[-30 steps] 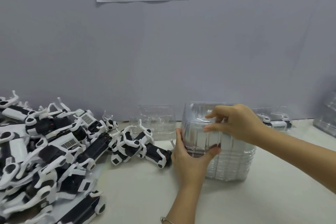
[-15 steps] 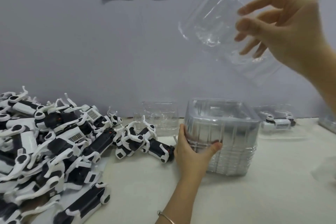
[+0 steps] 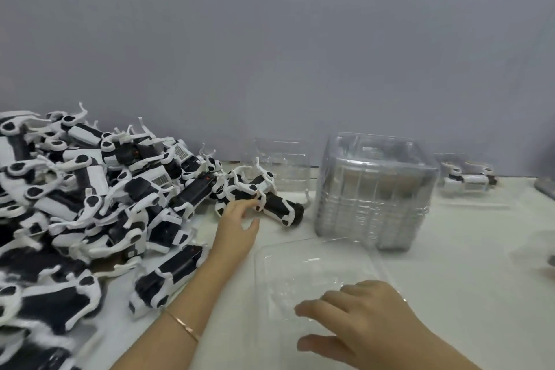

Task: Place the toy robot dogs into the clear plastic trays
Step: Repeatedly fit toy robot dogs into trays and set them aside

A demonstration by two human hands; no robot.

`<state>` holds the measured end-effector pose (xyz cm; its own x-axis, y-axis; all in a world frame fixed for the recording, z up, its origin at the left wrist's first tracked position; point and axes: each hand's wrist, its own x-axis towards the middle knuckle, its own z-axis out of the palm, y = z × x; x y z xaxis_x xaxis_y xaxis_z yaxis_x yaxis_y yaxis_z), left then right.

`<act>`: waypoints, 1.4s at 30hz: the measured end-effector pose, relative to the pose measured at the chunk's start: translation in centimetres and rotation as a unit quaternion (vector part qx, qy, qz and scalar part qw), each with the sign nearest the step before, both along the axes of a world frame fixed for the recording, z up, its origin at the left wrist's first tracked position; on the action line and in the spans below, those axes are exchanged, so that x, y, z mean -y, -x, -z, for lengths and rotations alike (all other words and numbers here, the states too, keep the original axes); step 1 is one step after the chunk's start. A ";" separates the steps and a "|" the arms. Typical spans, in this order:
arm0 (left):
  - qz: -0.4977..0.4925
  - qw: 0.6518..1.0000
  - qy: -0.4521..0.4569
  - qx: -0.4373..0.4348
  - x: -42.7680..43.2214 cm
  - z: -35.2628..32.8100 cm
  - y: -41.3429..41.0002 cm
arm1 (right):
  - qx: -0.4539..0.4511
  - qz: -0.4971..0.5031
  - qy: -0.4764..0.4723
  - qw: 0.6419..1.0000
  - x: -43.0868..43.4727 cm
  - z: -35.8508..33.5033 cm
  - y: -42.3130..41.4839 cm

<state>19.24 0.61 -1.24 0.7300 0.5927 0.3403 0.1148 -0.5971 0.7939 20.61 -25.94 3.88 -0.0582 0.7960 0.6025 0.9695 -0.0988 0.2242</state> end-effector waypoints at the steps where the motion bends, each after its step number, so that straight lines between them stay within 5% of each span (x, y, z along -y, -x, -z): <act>1: 0.020 1.000 -0.006 -0.016 0.0 0.0 -0.3 | -0.002 0.000 0.010 1.000 -0.4 0.5 0.4; 9: 0.130 0.958 -0.191 -0.169 0.8 -1.9 -4.7 | -0.052 0.003 0.077 0.996 -1.3 2.1 1.4; 11: 0.125 0.961 -0.196 -0.152 1.0 -1.7 -5.3 | -0.091 -0.001 0.049 0.995 -1.2 1.4 1.2; 14: 0.113 0.993 0.012 -0.026 1.8 -2.0 -4.9 | -0.248 0.014 -0.051 0.967 -0.3 0.0 0.3; 16: 0.093 0.982 0.146 0.074 1.9 -3.4 -4.1 | -0.378 0.044 -0.116 0.917 0.1 -0.9 -0.5; 18: 0.077 0.947 0.271 0.152 1.8 -5.6 -3.3 | -0.452 0.072 -0.164 0.874 -0.1 -1.4 -1.6; 23: 0.123 0.769 0.557 0.289 3.6 -10.4 -1.2 | -0.533 0.078 -0.180 0.823 -2.2 -3.2 -2.9; 28: 0.167 0.724 0.602 0.291 6.7 -11.9 0.7 | -0.537 0.109 -0.137 0.825 -4.6 -4.5 -2.5; 30: 0.167 0.735 0.581 0.308 7.6 -11.7 1.5 | -0.565 0.118 -0.143 0.804 -5.1 -4.7 -2.2; 31: 0.168 0.747 0.558 0.320 8.0 -11.4 2.0 | -0.621 0.119 -0.160 0.758 -5.1 -4.7 -2.1; 35: 0.207 0.853 0.380 0.291 9.1 -10.0 4.4 | -0.920 0.019 -0.115 0.374 -3.8 -5.3 -2.5; 36: 0.233 0.885 0.310 0.259 9.4 -9.6 5.1 | -0.946 -0.026 -0.060 0.317 -3.3 -5.5 -2.7; 37: 0.270 0.908 0.232 0.222 9.8 -9.1 5.8 | -0.954 -0.058 -0.017 0.294 -3.0 -5.4 -2.9; 38: 0.306 0.923 0.144 0.186 10.0 -8.5 6.5 | -0.949 -0.065 0.014 0.308 -2.8 -5.1 -2.8; 41: 0.342 0.928 -0.061 0.138 9.2 -6.6 8.3 | -0.895 -0.015 0.035 0.444 -2.6 -3.9 -2.6; 42: 0.326 0.934 -0.081 0.119 8.5 -6.1 8.8 | -0.886 -0.007 0.018 0.462 -2.3 -3.6 -2.8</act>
<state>10.43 -7.91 4.87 0.8102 -0.0247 0.5856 -0.4833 -0.5933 0.6437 23.44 -23.62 7.43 0.4971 0.8140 -0.3005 -0.3670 -0.1166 -0.9229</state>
